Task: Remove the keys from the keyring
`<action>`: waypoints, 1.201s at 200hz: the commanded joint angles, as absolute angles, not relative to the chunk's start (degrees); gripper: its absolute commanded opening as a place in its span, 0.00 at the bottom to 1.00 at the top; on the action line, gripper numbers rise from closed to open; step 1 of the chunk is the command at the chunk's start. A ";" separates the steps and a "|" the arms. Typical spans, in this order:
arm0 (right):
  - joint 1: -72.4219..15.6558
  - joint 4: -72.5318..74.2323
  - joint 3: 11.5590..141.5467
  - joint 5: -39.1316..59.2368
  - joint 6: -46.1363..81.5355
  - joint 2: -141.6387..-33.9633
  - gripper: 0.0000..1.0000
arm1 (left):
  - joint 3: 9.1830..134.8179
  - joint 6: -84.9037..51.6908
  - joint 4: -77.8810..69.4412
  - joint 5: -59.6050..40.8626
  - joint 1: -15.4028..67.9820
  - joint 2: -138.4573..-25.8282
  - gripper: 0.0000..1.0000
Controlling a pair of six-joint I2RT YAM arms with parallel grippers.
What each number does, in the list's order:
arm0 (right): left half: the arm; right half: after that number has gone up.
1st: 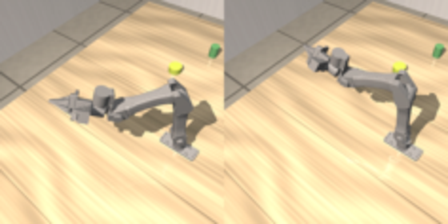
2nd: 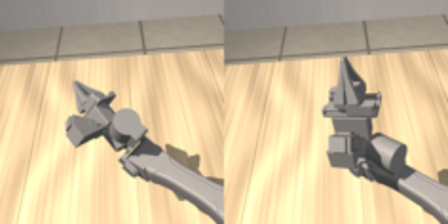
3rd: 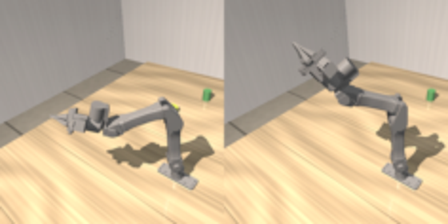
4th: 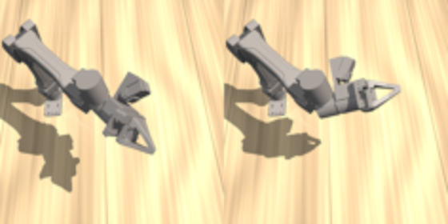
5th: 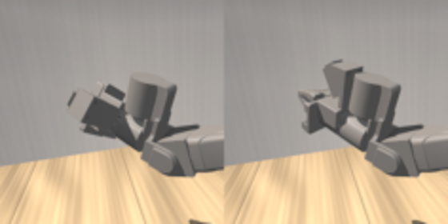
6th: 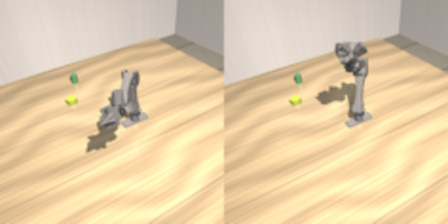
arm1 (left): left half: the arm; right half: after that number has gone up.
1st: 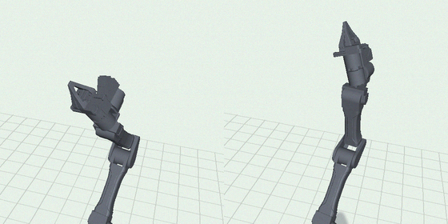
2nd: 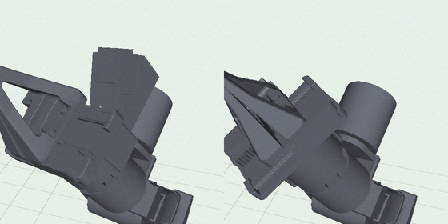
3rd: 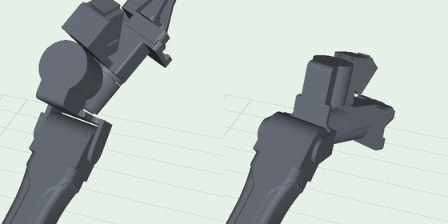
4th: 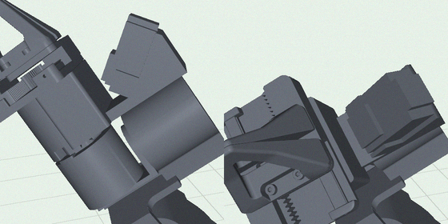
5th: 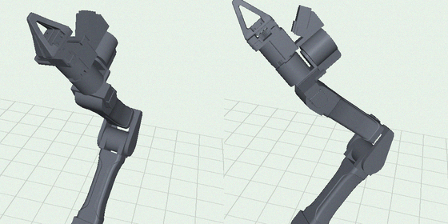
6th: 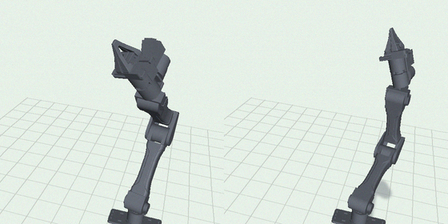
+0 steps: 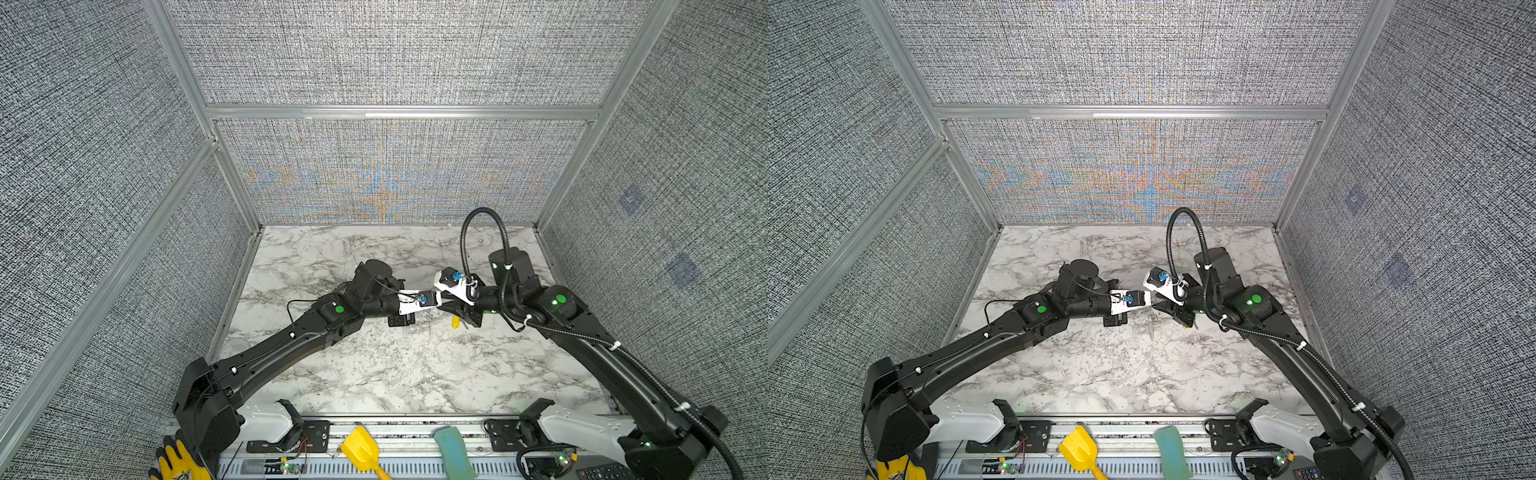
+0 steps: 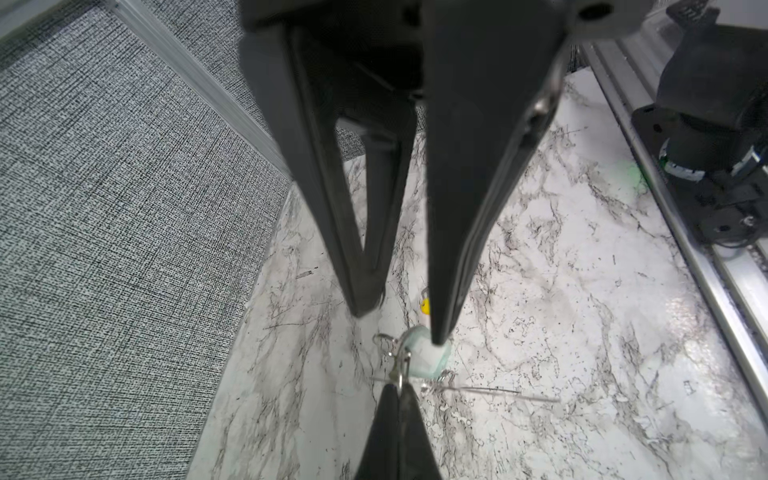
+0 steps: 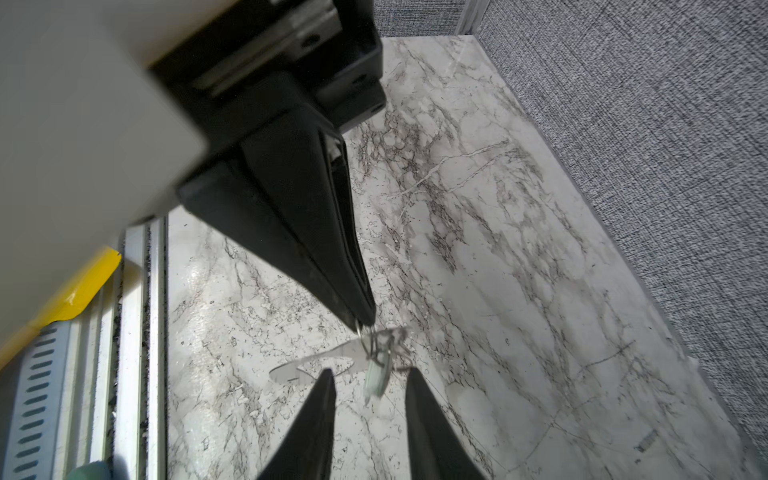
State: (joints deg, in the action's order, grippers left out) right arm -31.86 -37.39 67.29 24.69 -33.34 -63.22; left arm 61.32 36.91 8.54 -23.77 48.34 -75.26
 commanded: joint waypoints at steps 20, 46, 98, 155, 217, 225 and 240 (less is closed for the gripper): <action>-31.64 -28.55 61.13 20.13 -30.40 -58.17 0.36 | 59.03 27.01 -2.04 -33.98 45.47 -74.06 0.00; -31.63 -24.41 57.62 20.22 -28.73 -56.29 0.36 | 57.25 22.96 -6.87 -36.85 44.09 -73.26 0.00; -31.73 -16.98 55.67 23.10 -26.04 -56.71 0.37 | 53.71 15.09 -16.44 -39.55 42.47 -72.37 0.00; -31.90 -13.10 55.02 25.78 -24.54 -58.02 0.37 | 51.47 10.03 -23.53 -40.17 42.11 -72.23 0.00; -31.97 -11.79 54.84 27.72 -23.91 -59.02 0.30 | 50.21 6.93 -28.11 -39.81 42.01 -72.28 0.00; -31.97 -11.47 54.78 27.84 -23.91 -59.20 0.28 | 50.19 6.61 -28.38 -39.81 42.01 -72.37 0.00; -32.10 -10.89 54.67 27.95 -23.96 -59.27 0.21 | 50.26 6.35 -28.61 -39.81 42.01 -72.42 0.00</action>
